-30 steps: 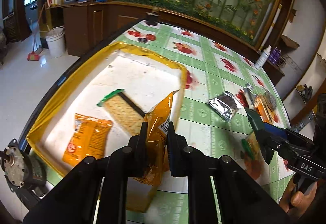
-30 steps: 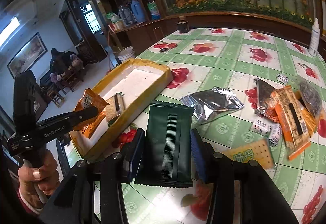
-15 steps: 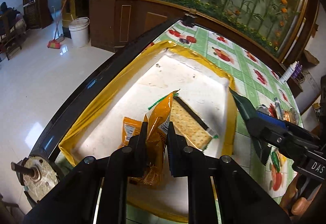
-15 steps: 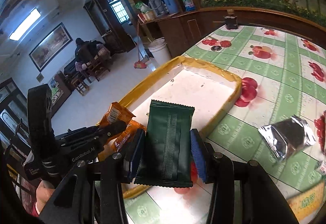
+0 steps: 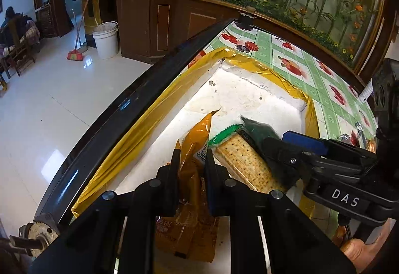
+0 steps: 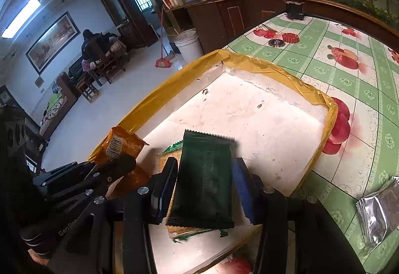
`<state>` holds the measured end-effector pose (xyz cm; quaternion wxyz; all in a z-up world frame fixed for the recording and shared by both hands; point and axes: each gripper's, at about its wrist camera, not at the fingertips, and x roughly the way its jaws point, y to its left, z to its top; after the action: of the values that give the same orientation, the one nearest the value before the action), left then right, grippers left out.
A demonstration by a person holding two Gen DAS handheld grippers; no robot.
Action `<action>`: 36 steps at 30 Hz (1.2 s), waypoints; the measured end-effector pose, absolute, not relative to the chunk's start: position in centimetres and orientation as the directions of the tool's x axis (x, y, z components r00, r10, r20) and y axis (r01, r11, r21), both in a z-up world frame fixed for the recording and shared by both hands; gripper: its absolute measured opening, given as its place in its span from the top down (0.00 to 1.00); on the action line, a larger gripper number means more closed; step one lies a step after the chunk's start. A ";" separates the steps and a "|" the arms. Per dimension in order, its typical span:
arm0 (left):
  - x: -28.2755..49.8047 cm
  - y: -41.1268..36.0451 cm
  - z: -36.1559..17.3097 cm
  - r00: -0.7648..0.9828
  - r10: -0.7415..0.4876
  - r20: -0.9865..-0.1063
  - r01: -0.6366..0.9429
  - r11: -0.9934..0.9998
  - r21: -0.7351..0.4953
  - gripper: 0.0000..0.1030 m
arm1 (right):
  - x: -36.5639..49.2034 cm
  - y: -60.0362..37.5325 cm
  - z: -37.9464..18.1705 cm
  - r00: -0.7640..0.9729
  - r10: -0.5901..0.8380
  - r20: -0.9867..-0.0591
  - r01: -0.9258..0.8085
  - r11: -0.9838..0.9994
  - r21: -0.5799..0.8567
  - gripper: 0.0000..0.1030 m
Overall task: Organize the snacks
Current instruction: 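Place the orange bag and dark green packet into the yellow tray, then grasp the silver foil bag with the left tool while the right tool grasps a large cracker pack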
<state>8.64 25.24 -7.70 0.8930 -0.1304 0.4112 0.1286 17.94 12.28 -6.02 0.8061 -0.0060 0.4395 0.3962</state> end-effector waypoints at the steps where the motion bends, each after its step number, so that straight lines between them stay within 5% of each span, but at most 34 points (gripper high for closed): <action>1: 8.6 25.2 -7.7 0.628 0.123 -0.768 -0.340 0.932 -0.128 0.85 | 17.9 12.4 -6.0 0.304 0.629 -0.715 -0.646 0.688 0.330 0.53; 4: 8.4 25.1 -7.5 0.633 0.123 -0.764 -0.340 0.931 -0.132 0.71 | 17.6 12.2 -5.6 0.313 0.628 -0.713 -0.654 0.687 0.318 0.52; 6: 8.1 24.9 -7.0 0.641 0.143 -0.754 -0.346 0.931 -0.117 0.46 | 17.2 11.7 -5.1 0.328 0.630 -0.704 -0.655 0.689 0.311 0.45; 8: 7.8 24.6 -6.4 0.651 0.160 -0.742 -0.351 0.930 -0.108 0.37 | 17.1 11.1 -4.6 0.338 0.638 -0.692 -0.652 0.689 0.317 0.42; 25: 8.1 18.4 -4.3 0.690 0.071 -0.720 -0.230 0.965 -0.125 0.29 | 13.5 -4.4 -4.1 0.506 0.548 -0.666 -0.480 0.821 0.310 0.23; 36: 9.8 10.2 -4.4 0.677 -0.041 -0.735 -0.047 0.994 -0.099 0.29 | 11.7 -15.4 -6.5 0.562 0.417 -0.715 -0.292 0.908 0.300 0.20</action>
<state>9.84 10.18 -4.35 0.9140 -0.0548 0.4019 0.0018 11.72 -15.41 -6.51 0.8805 0.0739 0.4228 0.2011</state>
